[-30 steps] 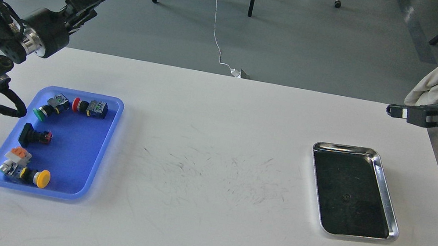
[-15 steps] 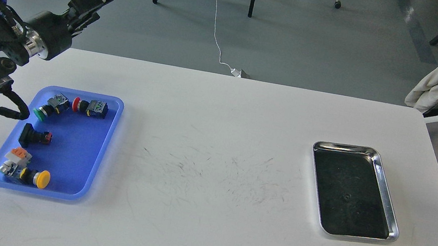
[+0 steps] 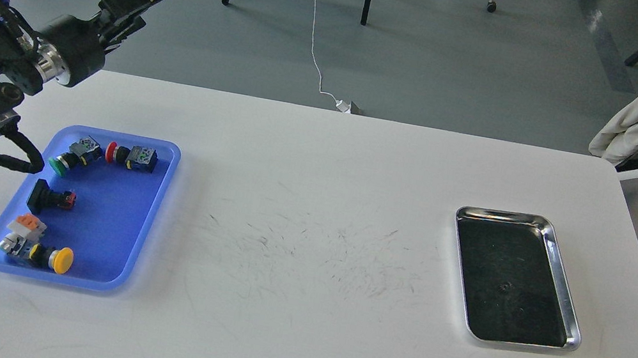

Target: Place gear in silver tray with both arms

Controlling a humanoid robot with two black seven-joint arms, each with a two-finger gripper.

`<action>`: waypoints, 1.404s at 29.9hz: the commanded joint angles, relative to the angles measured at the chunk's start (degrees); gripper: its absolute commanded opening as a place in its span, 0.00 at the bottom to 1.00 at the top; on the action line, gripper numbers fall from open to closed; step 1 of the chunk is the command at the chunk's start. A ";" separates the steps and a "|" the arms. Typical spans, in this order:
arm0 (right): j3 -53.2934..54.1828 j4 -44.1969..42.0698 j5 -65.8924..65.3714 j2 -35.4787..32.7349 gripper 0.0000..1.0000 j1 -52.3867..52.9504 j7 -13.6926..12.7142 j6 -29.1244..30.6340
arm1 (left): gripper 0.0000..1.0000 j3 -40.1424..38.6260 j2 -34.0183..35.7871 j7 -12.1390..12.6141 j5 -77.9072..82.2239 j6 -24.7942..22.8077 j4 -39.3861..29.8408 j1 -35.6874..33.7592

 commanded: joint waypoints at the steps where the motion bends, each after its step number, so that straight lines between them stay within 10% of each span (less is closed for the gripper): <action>1: 2.26 -1.11 0.20 -3.02 0.01 2.12 0.00 0.00 | 0.86 0.01 -0.10 0.01 0.01 0.00 0.00 0.08; 10: 7.53 -21.91 0.03 -2.69 0.01 7.74 0.00 0.00 | 0.86 -0.17 -0.98 0.01 -0.08 0.18 0.00 -0.27; 18: 10.71 -48.65 0.21 11.62 0.01 13.46 0.00 0.00 | 0.86 -0.17 -0.98 0.01 -0.08 0.09 0.09 -0.53; 33: 6.14 -49.11 12.15 24.72 0.02 -5.60 0.00 0.00 | 0.86 -0.17 -1.51 0.01 -0.08 0.09 0.09 -0.71; 42: 6.31 -35.23 12.33 28.24 0.04 -14.13 0.00 0.00 | 0.86 -0.08 -1.95 0.01 -0.08 0.35 0.09 -0.53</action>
